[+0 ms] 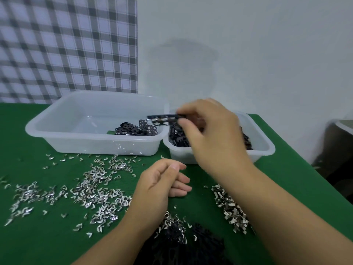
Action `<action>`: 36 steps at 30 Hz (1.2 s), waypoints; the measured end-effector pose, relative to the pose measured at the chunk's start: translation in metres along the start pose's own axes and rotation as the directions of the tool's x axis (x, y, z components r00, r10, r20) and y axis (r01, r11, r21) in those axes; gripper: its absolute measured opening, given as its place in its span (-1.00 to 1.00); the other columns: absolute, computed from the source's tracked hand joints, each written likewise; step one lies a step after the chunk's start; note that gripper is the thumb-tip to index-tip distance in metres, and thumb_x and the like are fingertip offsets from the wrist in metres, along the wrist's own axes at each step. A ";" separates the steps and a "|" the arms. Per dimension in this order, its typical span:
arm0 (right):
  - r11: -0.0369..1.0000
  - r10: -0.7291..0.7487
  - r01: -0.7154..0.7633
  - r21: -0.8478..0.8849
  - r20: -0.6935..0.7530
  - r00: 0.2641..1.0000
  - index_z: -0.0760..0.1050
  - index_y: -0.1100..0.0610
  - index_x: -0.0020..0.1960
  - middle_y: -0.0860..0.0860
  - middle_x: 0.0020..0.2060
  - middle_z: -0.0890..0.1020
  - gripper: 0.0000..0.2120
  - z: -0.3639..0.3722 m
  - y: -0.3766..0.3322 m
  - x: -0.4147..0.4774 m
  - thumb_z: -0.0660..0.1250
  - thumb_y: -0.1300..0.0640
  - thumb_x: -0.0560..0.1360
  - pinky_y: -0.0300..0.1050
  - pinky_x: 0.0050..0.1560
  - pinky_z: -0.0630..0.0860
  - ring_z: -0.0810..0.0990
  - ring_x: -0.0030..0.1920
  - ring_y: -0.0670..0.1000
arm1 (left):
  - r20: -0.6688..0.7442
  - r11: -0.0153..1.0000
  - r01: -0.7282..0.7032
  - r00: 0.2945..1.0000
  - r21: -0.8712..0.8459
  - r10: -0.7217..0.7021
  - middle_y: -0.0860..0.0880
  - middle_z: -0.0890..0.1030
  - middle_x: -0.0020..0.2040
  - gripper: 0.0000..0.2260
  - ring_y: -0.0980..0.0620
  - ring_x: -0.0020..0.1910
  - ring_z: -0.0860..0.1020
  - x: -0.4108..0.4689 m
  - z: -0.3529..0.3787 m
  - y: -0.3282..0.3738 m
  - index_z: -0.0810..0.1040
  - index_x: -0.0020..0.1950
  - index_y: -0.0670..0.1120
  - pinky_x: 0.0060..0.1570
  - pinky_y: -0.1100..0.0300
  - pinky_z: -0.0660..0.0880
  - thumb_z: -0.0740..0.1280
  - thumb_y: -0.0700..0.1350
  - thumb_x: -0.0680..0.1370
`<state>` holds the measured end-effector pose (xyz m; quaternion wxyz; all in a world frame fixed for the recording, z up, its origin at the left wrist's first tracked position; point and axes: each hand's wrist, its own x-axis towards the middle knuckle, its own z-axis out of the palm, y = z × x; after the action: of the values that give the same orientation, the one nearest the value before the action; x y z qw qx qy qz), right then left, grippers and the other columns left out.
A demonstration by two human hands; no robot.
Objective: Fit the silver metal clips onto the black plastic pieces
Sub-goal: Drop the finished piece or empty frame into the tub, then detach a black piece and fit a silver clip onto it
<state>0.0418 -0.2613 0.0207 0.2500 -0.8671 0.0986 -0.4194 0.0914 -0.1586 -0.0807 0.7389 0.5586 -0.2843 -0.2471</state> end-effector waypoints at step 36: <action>0.733 0.527 -0.586 0.344 0.256 0.810 0.63 0.03 -0.18 -0.04 -0.32 0.69 -0.79 -0.074 0.012 -0.156 0.37 0.33 0.44 -0.34 -0.29 0.52 0.58 -0.37 -0.15 | 0.414 0.270 -0.338 0.853 0.902 -0.318 0.21 0.42 0.32 -0.38 0.20 0.27 0.38 -0.083 0.007 0.061 0.36 0.38 0.17 0.24 0.32 0.28 0.46 0.19 0.36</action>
<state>-0.1130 -0.2384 -0.0528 0.5453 -0.7530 0.2466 -0.2735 0.0300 -0.0906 -0.0319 0.1407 0.7961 -0.5664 -0.1599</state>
